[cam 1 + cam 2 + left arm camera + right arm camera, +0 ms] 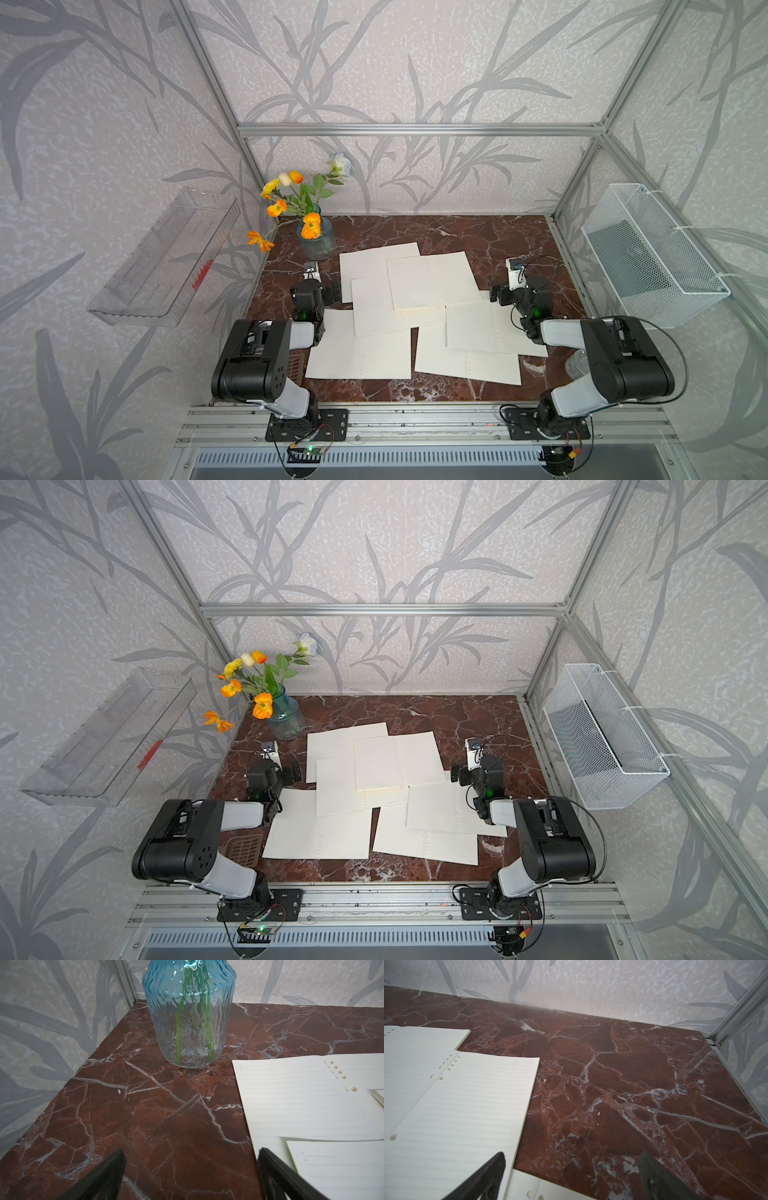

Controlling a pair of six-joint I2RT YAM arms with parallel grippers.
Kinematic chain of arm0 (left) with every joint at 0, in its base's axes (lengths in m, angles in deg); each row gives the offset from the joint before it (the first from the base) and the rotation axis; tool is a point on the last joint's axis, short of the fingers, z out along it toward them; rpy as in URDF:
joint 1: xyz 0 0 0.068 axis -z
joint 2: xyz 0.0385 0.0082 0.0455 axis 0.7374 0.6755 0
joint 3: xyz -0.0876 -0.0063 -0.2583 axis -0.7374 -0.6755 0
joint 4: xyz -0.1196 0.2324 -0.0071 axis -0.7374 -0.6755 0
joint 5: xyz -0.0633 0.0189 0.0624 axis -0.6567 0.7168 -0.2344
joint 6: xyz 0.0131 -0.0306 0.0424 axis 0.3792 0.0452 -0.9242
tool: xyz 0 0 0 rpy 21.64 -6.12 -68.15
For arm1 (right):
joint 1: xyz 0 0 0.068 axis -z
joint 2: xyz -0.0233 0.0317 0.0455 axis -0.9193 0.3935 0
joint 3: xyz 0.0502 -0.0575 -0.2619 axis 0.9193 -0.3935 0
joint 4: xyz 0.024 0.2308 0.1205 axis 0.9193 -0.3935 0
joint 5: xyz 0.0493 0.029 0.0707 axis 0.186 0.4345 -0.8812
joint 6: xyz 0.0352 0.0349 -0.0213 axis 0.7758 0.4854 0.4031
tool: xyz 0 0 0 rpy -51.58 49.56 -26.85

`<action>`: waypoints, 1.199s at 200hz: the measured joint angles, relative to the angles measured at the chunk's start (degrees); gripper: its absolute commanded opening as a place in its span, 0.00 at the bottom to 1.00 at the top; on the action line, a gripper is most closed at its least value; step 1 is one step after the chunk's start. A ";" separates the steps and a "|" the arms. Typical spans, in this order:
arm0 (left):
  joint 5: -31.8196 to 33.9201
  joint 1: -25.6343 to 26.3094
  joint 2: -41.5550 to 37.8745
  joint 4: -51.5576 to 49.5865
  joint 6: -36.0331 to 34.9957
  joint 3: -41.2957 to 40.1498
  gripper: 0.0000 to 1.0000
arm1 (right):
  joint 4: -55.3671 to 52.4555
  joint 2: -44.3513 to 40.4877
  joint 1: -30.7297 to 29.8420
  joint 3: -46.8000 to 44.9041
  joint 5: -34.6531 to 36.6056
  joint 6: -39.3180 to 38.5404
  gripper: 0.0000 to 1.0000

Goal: Close the notebook
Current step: Close the notebook at the center of the board.

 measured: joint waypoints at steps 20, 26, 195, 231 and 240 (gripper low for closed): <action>0.02 0.00 -0.07 -0.07 0.00 0.00 1.00 | -1.86 -0.66 0.00 0.35 0.02 0.02 0.99; 0.07 0.00 -0.26 -0.42 0.02 0.02 1.00 | -2.62 -1.01 0.00 0.57 0.02 0.02 0.99; 3.85 10.60 -26.21 -45.05 9.49 29.16 1.00 | -39.52 -7.39 -7.85 27.61 12.90 9.99 0.99; 2.82 11.47 -28.81 -50.07 13.51 29.38 1.00 | -51.32 -5.44 -11.06 38.18 22.62 13.46 0.99; 2.73 11.56 -28.79 -51.67 14.91 29.79 1.00 | -53.75 -4.92 -11.21 40.28 24.65 14.29 0.99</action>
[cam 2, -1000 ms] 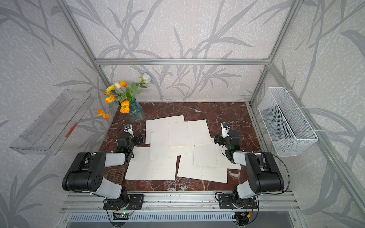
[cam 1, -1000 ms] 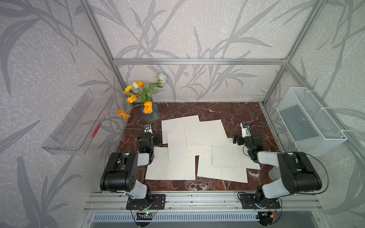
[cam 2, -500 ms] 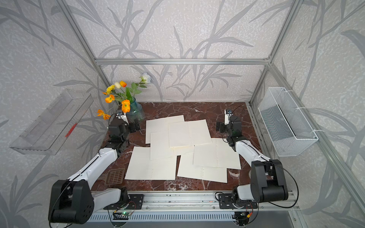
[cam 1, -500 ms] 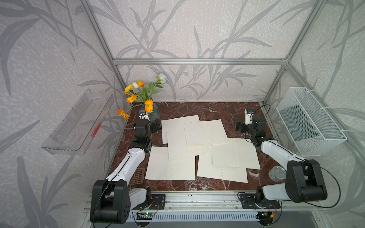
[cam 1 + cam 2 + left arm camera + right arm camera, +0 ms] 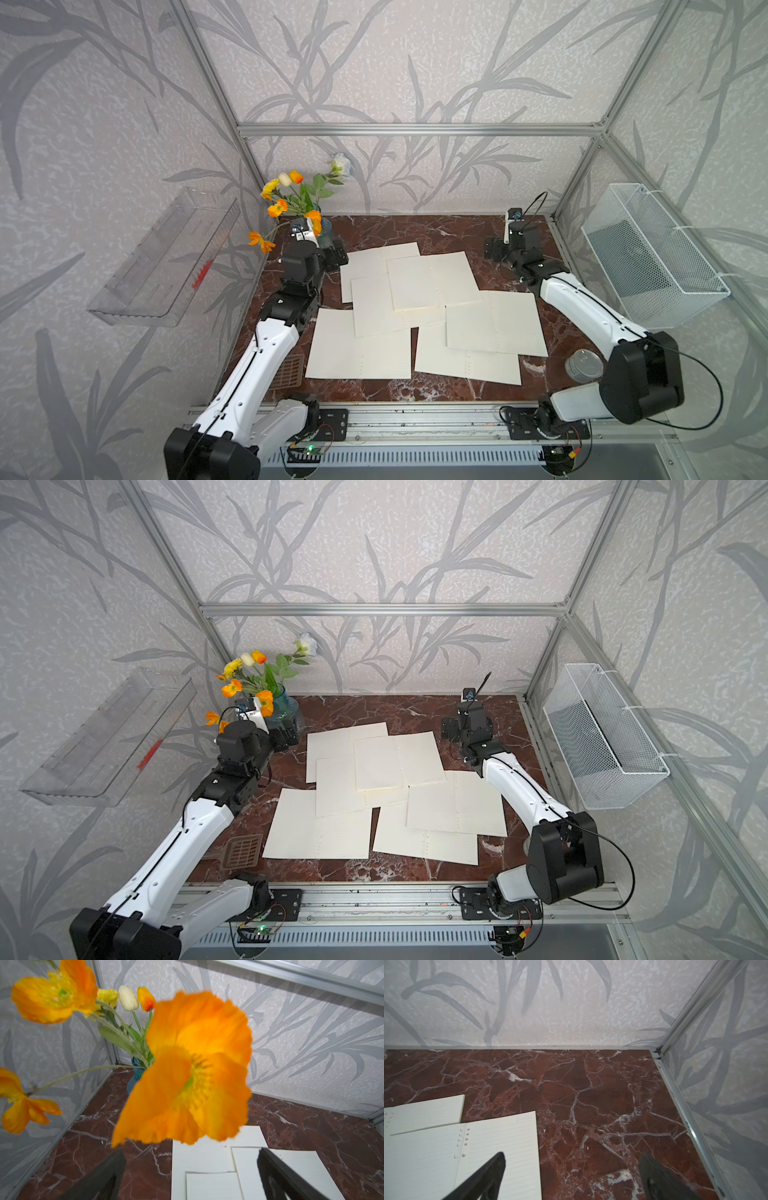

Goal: Close the notebook
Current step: Close the notebook at the center of the board.

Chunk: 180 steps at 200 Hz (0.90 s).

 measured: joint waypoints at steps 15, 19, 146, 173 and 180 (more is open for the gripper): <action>-0.15 0.52 0.76 -2.64 2.36 1.22 1.00 | -3.72 0.92 0.00 2.58 3.04 1.70 0.99; -0.11 0.81 1.07 -3.37 3.10 1.57 1.00 | -4.68 1.25 0.00 3.08 3.80 2.38 0.99; 7.50 14.01 14.73 -11.91 12.11 7.93 1.00 | -16.50 10.23 0.00 8.33 -0.81 6.45 0.99; 3.34 14.01 22.43 -15.17 12.35 13.44 1.00 | -16.57 12.17 0.00 9.64 -7.28 6.08 0.99; 2.16 14.01 24.87 -15.98 12.37 15.30 1.00 | -16.57 12.59 0.00 9.68 -9.01 6.03 0.99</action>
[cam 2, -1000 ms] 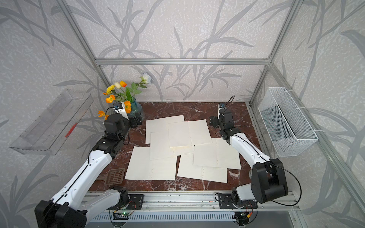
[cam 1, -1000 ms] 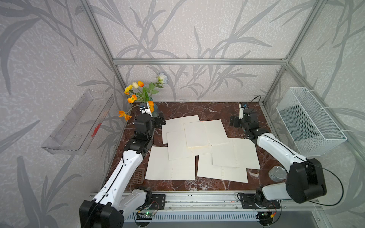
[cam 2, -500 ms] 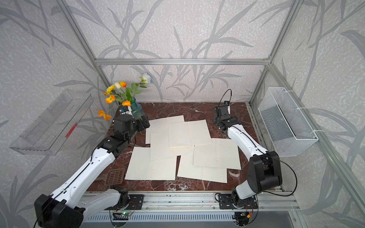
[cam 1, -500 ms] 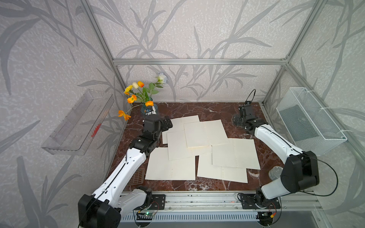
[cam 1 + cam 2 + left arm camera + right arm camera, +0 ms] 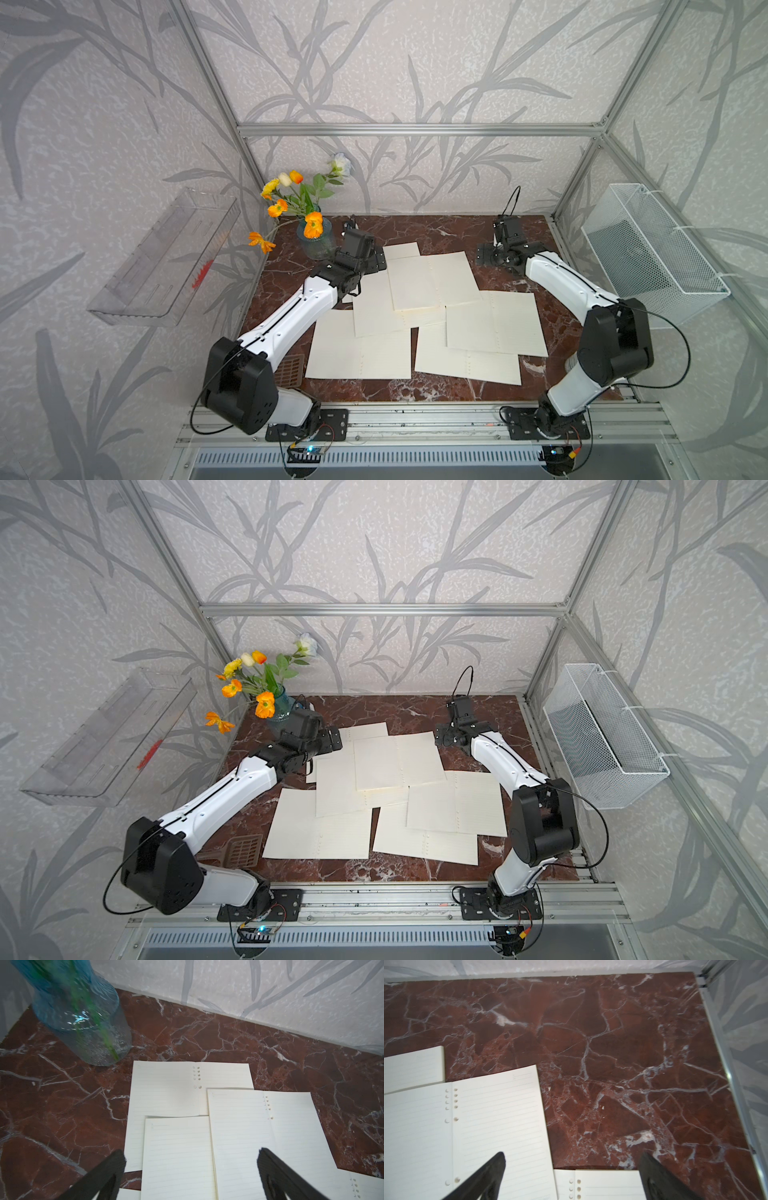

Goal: Close the notebook
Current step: Close the notebook at the center of the board.

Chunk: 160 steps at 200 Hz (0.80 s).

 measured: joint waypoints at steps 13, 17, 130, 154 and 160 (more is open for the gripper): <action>-2.21 0.09 4.31 -1.62 0.02 3.23 0.99 | -0.09 0.83 0.00 0.15 -3.02 0.00 0.99; -3.02 0.15 5.57 -2.32 0.07 4.22 1.00 | -0.09 1.09 0.00 0.22 -4.04 0.00 0.99; -17.16 0.50 19.93 -7.41 3.43 9.27 1.00 | -0.33 5.86 -0.02 0.22 -14.21 0.76 0.99; -19.34 0.59 20.79 -7.32 4.39 9.27 0.99 | -0.35 5.97 -0.02 -0.20 -14.80 0.76 0.99; -19.93 0.59 20.90 -7.21 4.70 9.25 0.99 | -0.35 6.08 -0.02 -0.28 -14.91 0.76 0.99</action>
